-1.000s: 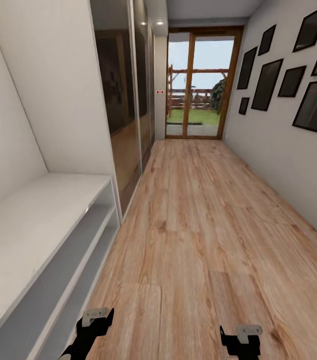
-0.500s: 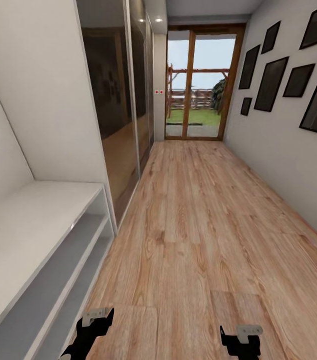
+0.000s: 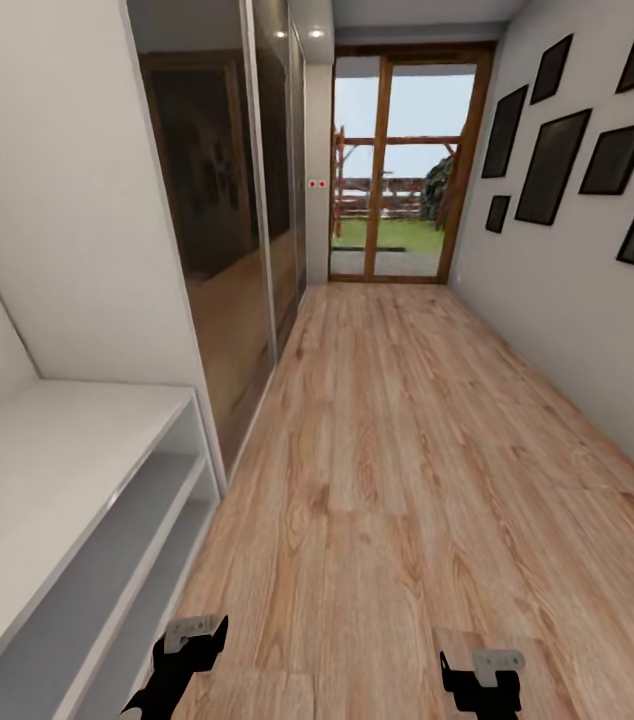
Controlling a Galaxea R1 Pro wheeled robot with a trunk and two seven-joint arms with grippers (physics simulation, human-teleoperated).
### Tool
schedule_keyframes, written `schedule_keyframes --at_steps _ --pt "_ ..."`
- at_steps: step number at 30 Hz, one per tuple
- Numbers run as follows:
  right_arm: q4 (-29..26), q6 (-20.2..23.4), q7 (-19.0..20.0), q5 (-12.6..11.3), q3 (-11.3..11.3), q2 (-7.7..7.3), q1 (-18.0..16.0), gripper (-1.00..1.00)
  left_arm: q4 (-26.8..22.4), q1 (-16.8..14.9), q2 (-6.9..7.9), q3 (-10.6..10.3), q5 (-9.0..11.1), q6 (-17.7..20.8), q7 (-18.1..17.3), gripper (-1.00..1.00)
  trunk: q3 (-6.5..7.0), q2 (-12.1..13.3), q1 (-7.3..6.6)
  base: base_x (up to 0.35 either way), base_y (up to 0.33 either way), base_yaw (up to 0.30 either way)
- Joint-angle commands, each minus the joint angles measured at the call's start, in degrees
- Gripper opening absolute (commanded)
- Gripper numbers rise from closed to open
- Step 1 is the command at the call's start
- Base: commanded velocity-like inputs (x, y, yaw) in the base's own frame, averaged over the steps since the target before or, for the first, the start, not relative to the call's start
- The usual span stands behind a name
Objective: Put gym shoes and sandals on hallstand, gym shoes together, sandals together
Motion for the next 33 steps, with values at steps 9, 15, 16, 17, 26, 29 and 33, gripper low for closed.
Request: schedule_keyframes --at_steps 9,15,16,17,26,29,33 --pt "0.08 -0.15 -0.33 0.61 -0.29 0.01 -0.05 1.00 -0.01 -0.05 -0.06 0.49 -0.53 -0.19 -0.34 1.00 -0.05 -0.02 0.02 0.340 0.000 -0.217" --pt "0.08 -0.15 -0.33 0.61 -0.29 0.01 -0.05 1.00 -0.01 -0.08 -0.06 0.49 -0.53 -0.19 -0.34 1.00 -0.05 -0.02 0.02 0.340 0.000 -0.262" --pt "0.08 -0.15 -0.33 0.61 -0.29 0.01 -0.05 1.00 -0.01 -0.08 -0.06 0.49 -0.53 -0.19 -0.34 1.00 -0.05 -0.02 0.02 0.340 0.000 -0.264" --pt "0.08 -0.15 -0.33 0.61 -0.29 0.01 -0.05 1.00 -0.01 -0.09 -0.06 0.49 -0.53 -0.19 -0.34 1.00 -0.05 -0.02 0.02 0.340 0.000 -0.264" --pt "0.08 -0.15 -0.33 0.61 -0.29 0.01 -0.05 1.00 0.22 -0.05 -0.06 0.49 -0.53 -0.19 -0.38 1.00 -0.05 -0.02 0.02 0.340 0.000 -0.264" --pt "0.08 -0.15 -0.33 0.61 -0.29 0.01 -0.05 1.00 0.27 -0.04 -0.06 0.49 -0.53 -0.18 -0.40 1.00 -0.05 -0.02 0.02 0.340 0.000 -0.264" --pt "0.08 -0.15 -0.33 0.61 -0.29 0.01 -0.05 1.00 0.42 -0.08 -0.06 0.51 -0.51 -0.18 -0.42 1.00 -0.05 -0.02 0.02 0.340 0.000 -0.264"
